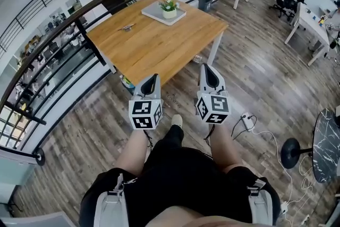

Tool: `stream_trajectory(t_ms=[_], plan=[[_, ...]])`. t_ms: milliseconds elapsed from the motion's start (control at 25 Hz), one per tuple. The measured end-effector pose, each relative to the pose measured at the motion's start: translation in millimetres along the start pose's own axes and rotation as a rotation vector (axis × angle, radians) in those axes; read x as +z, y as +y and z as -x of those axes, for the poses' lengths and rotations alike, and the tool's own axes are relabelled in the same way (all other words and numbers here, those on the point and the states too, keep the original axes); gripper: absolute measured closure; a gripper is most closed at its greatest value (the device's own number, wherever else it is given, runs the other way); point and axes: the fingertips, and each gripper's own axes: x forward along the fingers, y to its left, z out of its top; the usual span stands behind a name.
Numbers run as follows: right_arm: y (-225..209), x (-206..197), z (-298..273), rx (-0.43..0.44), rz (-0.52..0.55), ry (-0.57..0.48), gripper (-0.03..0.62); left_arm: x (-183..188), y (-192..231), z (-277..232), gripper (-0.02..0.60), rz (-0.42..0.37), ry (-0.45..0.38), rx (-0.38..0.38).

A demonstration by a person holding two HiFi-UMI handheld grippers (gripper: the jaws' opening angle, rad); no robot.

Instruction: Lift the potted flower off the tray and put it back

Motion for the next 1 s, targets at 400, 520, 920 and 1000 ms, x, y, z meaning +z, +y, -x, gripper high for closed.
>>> stream_trajectory(t_ms=[400,520,920,1000], plan=[[-51,-12,-54,-0.032,0.051,-0.015,0.597,1,-12,-88,0.569,-0.01,-0.028,-0.05],[-80,-15,-83,-0.037,0.06,-0.009,0.597,4,-17,-133,0.569,-0.003,-0.036,-0.067],[-192,-26,-206,-0.086,0.018,0.022,0.597,21,-18,-310,0.569,-0.011,0.006,-0.108],[-210,-27,-241,-0.085,0.017,0.031,0.597,26,-10,-350,0.569,-0.006,0.017,-0.106]])
